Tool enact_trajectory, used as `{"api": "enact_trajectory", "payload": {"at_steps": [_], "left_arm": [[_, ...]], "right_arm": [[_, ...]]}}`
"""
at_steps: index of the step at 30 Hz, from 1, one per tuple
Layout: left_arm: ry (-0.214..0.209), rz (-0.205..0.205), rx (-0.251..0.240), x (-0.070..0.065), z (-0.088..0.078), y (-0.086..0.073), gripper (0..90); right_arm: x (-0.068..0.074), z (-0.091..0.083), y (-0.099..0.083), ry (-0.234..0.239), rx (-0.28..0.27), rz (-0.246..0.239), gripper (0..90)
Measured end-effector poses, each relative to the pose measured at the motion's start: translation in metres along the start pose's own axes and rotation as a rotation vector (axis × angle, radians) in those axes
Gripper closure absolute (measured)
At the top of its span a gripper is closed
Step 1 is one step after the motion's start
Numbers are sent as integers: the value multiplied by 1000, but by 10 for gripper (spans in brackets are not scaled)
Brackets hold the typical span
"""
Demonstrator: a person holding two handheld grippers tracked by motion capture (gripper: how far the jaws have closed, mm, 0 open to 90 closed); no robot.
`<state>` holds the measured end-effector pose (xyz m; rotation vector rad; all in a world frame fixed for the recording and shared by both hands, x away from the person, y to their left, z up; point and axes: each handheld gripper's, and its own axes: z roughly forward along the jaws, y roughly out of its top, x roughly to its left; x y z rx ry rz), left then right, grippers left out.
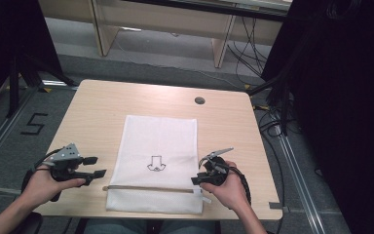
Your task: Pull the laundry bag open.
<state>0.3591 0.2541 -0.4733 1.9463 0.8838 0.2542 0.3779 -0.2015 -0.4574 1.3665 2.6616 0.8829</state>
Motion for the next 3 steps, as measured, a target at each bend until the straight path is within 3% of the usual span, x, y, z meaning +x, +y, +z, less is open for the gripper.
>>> {"api": "enact_trajectory", "payload": {"at_steps": [3], "left_arm": [[23,-18,-12,4,-1,-1,356]], "right_arm": [[0,1,0,5,-9,-1,634]]}}
